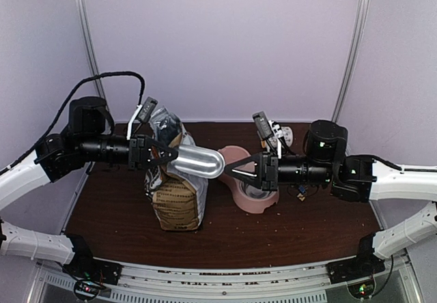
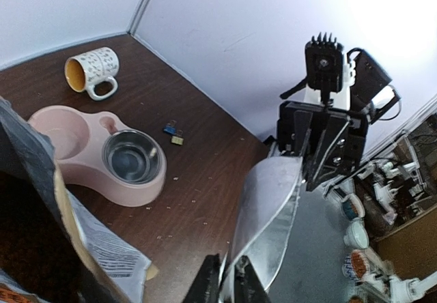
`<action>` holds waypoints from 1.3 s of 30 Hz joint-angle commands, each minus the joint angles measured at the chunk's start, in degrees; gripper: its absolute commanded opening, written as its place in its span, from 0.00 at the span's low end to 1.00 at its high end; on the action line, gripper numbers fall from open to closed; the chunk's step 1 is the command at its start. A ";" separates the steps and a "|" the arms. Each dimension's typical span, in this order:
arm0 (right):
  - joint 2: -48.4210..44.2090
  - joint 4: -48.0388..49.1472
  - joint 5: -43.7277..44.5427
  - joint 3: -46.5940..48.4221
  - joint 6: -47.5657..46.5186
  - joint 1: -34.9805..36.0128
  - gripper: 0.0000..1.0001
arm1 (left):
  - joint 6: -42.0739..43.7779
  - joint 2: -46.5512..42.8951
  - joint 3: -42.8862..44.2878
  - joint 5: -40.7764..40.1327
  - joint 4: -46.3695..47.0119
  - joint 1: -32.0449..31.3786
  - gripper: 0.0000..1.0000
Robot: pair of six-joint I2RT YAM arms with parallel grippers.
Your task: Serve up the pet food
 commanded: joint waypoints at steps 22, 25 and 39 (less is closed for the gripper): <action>-9.75 -19.36 20.93 4.24 -11.78 -0.07 0.00 | 5.16 -1.33 13.93 -34.27 -27.43 3.28 0.78; -9.91 -20.02 21.30 4.05 -12.01 0.00 0.00 | 4.17 0.55 13.68 -31.43 -26.58 5.18 0.77; -10.57 -24.53 29.06 3.62 -16.22 3.57 0.00 | -0.06 8.39 15.45 -25.88 -20.94 7.97 0.80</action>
